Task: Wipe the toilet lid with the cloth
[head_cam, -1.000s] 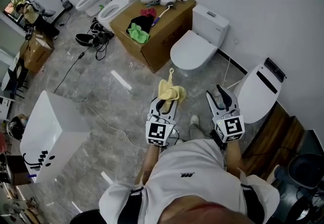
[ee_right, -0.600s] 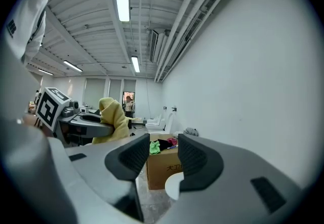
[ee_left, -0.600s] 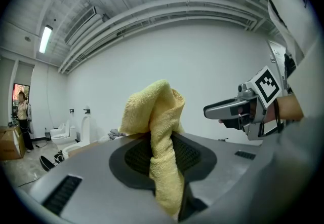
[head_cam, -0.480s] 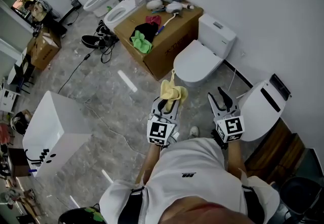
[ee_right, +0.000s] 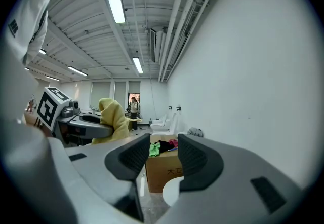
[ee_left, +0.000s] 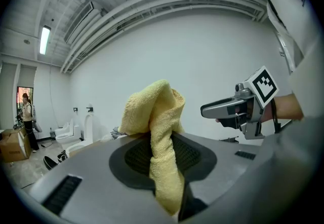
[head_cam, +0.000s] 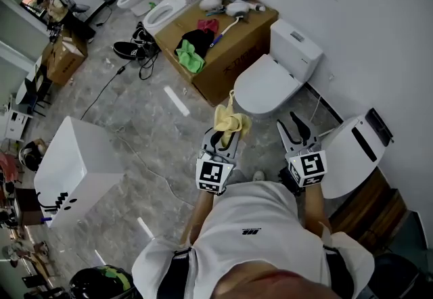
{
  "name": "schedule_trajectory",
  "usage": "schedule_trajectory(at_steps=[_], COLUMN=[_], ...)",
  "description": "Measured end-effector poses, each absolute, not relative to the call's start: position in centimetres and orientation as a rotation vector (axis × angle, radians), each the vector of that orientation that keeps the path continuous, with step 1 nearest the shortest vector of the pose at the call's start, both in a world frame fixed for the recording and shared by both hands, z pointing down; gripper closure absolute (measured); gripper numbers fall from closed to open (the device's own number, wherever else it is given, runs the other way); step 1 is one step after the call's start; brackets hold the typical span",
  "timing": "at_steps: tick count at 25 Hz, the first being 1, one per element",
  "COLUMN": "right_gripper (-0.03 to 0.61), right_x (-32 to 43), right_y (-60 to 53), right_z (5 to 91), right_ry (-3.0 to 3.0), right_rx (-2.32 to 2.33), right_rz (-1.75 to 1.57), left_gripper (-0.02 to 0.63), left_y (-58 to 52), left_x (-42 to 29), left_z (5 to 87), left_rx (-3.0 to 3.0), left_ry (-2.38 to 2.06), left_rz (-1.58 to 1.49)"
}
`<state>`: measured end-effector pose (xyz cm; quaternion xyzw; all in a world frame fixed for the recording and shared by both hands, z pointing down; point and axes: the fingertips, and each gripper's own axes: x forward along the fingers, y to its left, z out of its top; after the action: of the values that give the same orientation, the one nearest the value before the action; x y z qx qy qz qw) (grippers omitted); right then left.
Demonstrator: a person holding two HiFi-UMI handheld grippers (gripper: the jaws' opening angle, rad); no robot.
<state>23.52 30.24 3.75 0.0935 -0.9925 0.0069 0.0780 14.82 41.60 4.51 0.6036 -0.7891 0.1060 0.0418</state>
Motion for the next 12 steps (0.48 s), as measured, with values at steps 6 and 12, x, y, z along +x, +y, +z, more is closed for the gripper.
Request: schedule_trajectory(at_steps=[6,12], right_gripper=[0.390,0.390], right_x=[21.5,19.0], right_y=[28.5,26.1], right_z=[4.1,4.7], right_ry=[-2.968,-2.942], right_rx=[0.273,0.292], right_rz=[0.027,0.025], left_gripper=[0.509,0.509], left_y=[39.7,37.1], left_x=[12.8,10.3], left_z=[4.9,5.5], left_rx=[1.837,1.854], left_ry=[-2.416,-2.398], left_rz=[0.321,0.306])
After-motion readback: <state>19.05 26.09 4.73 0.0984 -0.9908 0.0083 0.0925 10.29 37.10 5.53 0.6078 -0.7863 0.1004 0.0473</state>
